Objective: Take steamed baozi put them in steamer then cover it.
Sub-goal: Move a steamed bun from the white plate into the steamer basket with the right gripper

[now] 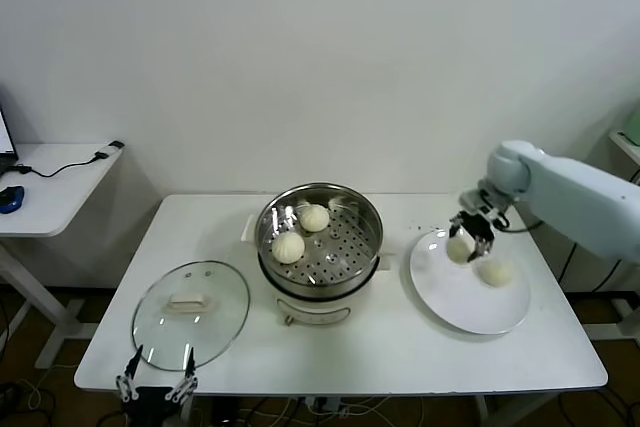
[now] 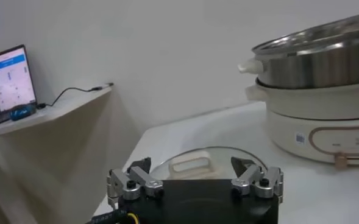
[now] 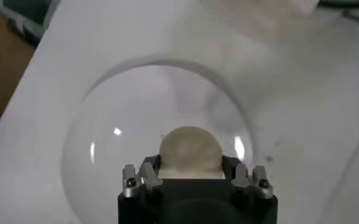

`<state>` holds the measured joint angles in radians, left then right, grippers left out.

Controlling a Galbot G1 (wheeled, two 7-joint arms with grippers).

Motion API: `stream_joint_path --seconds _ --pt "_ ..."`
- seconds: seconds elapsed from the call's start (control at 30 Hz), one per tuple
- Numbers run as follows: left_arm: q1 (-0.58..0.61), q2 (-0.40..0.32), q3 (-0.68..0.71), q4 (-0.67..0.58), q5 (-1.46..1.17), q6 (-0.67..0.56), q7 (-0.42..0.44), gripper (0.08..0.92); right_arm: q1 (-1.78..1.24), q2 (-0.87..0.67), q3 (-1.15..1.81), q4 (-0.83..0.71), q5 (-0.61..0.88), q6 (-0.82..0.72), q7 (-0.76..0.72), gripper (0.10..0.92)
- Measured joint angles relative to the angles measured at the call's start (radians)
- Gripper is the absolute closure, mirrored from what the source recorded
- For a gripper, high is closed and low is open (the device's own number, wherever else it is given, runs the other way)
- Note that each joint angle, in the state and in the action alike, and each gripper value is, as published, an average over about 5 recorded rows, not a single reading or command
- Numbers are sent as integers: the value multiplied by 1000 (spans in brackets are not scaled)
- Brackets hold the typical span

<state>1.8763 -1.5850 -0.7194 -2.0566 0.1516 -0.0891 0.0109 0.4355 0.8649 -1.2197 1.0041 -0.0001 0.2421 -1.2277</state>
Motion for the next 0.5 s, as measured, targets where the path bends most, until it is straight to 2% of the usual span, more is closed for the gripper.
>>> stream_joint_path --seconds 0.27,0.5 --pt "-1 2 5 -4 3 6 3 177 168 182 -43 -16 6 201 -43 364" --pt "5 8 15 -16 4 12 4 177 229 334 -69 7 21 302 -65 364"
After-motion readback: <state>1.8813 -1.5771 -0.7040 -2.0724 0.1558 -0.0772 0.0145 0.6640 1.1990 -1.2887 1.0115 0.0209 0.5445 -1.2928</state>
